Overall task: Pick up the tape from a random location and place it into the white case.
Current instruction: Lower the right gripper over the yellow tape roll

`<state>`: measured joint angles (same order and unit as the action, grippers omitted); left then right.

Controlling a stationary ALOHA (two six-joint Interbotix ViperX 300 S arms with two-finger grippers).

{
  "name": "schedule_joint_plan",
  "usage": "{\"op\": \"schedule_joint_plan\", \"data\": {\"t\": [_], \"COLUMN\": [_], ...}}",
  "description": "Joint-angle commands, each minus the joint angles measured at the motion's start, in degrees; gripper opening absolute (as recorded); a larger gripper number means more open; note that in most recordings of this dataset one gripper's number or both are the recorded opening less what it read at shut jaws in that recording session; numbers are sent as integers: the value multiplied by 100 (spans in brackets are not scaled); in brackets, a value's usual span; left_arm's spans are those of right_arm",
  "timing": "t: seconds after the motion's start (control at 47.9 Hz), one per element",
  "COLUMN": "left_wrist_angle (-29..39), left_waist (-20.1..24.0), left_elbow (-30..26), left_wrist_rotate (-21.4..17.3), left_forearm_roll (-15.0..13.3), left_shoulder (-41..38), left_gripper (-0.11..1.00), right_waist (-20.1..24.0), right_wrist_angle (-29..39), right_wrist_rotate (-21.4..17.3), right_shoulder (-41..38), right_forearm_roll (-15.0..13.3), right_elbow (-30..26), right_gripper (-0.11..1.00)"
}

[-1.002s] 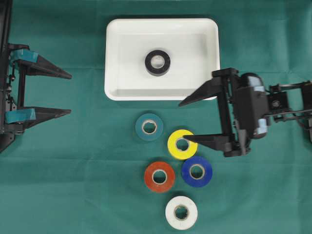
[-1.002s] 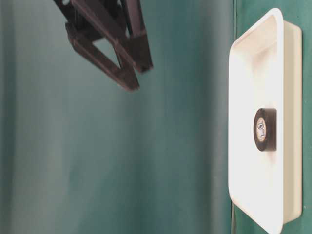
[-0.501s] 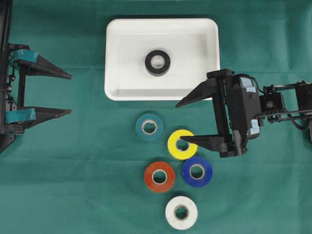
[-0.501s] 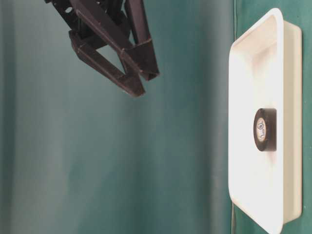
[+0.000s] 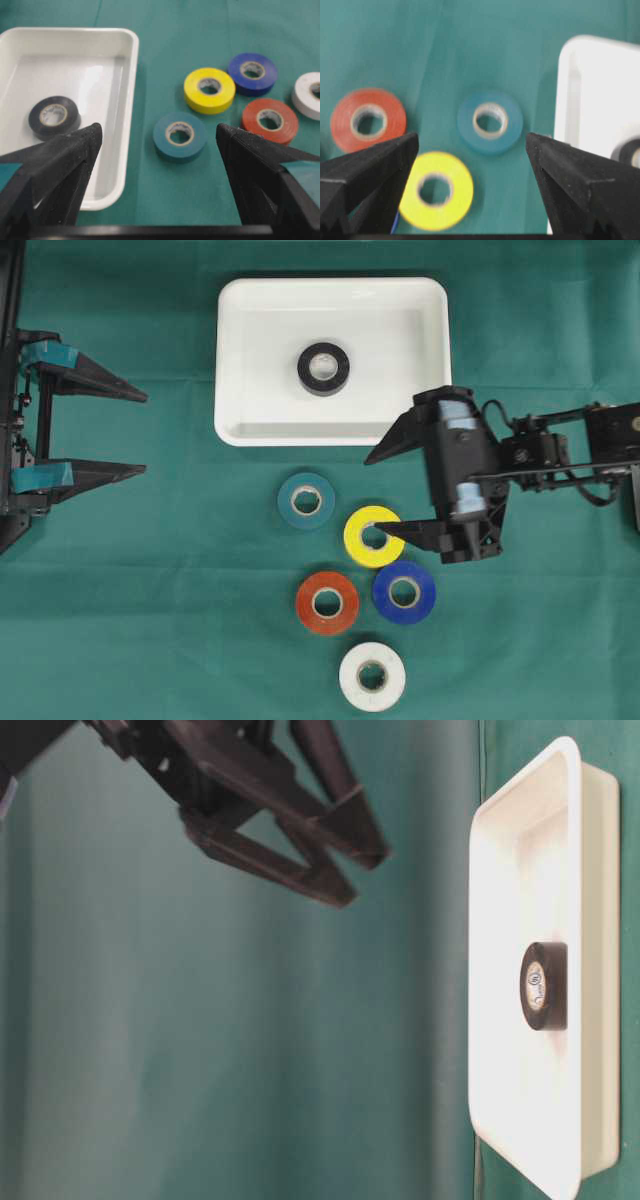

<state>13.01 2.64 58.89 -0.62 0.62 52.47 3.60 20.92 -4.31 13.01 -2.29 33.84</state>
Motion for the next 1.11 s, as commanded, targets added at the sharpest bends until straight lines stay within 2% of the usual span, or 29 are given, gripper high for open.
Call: {"op": "schedule_joint_plan", "data": {"t": [0.0, 0.167, 0.313, 1.086], "left_wrist_angle": [-44, -53, -53, -53], "left_waist": [0, -9, 0, 0], "left_elbow": [-70, -70, -70, -79], "left_wrist_rotate": [9, 9, 9, 9], "left_forearm_roll": [-9, -9, -9, -9], "left_shoulder": [-26, -26, -26, -158], "left_gripper": [95, 95, 95, 95], "right_waist": [18, 18, 18, 18], "right_wrist_angle": [536, 1415, 1881, 1907], "right_wrist_rotate": [-70, -167, -193, -193], "right_shoulder": [-79, -360, -545, -589], "right_forearm_roll": [18, 9, 0, -18], "right_elbow": [-378, -729, -958, -1011], "right_gripper": [92, 92, 92, 92]}}
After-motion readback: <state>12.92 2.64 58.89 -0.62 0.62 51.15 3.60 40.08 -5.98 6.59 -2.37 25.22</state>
